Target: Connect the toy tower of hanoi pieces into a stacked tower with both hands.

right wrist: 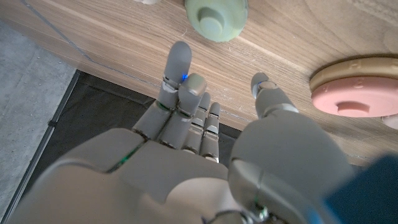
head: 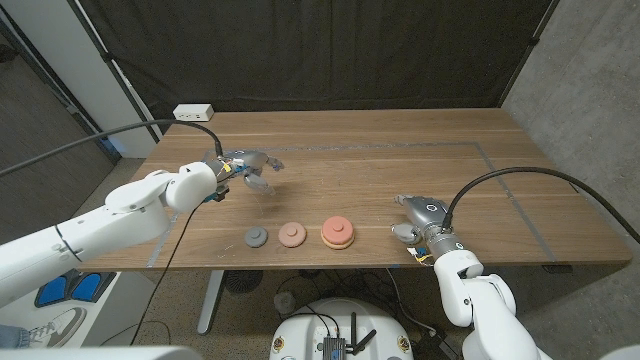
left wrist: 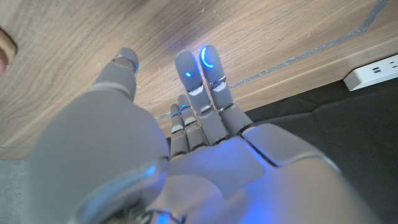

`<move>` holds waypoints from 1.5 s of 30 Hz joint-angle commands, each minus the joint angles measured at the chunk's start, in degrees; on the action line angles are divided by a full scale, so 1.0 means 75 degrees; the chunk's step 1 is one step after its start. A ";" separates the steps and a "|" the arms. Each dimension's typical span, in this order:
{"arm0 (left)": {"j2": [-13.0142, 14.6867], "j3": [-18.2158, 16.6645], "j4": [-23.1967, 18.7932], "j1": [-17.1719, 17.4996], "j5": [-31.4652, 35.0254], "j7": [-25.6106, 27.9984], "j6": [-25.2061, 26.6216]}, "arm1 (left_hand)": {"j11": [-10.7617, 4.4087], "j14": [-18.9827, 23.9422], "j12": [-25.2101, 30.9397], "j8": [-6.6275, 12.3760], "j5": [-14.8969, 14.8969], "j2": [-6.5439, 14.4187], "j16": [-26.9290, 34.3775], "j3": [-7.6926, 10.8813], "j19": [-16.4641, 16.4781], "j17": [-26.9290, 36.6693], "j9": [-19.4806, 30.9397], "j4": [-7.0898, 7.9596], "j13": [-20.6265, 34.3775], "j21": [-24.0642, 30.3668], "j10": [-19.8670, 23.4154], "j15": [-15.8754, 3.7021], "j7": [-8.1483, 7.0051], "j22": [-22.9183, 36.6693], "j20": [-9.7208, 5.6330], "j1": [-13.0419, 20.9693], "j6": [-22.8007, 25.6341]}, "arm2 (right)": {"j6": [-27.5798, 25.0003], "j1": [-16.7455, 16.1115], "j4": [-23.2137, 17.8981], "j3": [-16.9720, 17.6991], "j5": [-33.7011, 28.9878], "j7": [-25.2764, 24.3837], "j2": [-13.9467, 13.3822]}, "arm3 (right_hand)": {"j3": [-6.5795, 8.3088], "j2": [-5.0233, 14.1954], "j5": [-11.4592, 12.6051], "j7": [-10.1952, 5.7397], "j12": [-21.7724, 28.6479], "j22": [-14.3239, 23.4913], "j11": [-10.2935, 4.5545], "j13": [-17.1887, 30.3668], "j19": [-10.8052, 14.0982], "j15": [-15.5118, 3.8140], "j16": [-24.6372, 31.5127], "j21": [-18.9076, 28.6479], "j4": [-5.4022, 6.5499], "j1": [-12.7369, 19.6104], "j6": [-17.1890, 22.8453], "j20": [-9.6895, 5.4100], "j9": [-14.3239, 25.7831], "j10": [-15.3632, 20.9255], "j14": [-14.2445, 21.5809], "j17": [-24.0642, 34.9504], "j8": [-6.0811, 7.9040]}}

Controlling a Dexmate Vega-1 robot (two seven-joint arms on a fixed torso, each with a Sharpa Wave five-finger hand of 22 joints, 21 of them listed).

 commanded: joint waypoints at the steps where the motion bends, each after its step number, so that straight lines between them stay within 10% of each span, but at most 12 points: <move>1: 0.0377 -0.0251 -0.0211 0.0224 -0.0167 -0.0331 -0.0334 | 0.0019 -0.0015 0.0029 0.0028 -0.0007 -0.0039 0.0077 -0.0022 -0.0044 0.0008 0.0020 0.0043 -0.0003 0.0045 0.0038 -0.0625 0.0039 0.0018 -0.1097 0.0043 -0.0018 | -0.0093 0.0081 0.0018 -0.0106 -0.0167 0.0164 0.0028 | 0.0037 0.0030 0.0031 0.0005 0.0022 -0.0005 -0.0004 0.0030 -0.0020 -0.0408 0.0015 0.0074 -0.0003 0.0023 0.0099 -0.0654 0.0009 0.0080 0.0061 0.0030 0.0065; 45: 0.0782 -0.0359 -0.0413 0.0603 -0.0107 -0.1132 -0.1427 | 0.0087 -0.0224 -0.0008 -0.0020 -0.0058 -0.0044 0.0054 -0.0193 -0.0222 -0.0138 -0.0001 0.0126 -0.0137 0.0007 -0.0358 -0.0622 0.0040 -0.0088 -0.1046 -0.0051 -0.0420 | 0.0062 0.0386 0.0155 -0.0247 -0.0520 0.0573 0.0412 | 0.0087 0.0050 0.0069 0.0009 -0.0014 -0.0030 -0.0002 0.0118 -0.0036 -0.0409 -0.0023 0.0072 -0.0006 -0.0003 0.0104 -0.0654 0.0017 0.0117 0.0051 0.0033 0.0039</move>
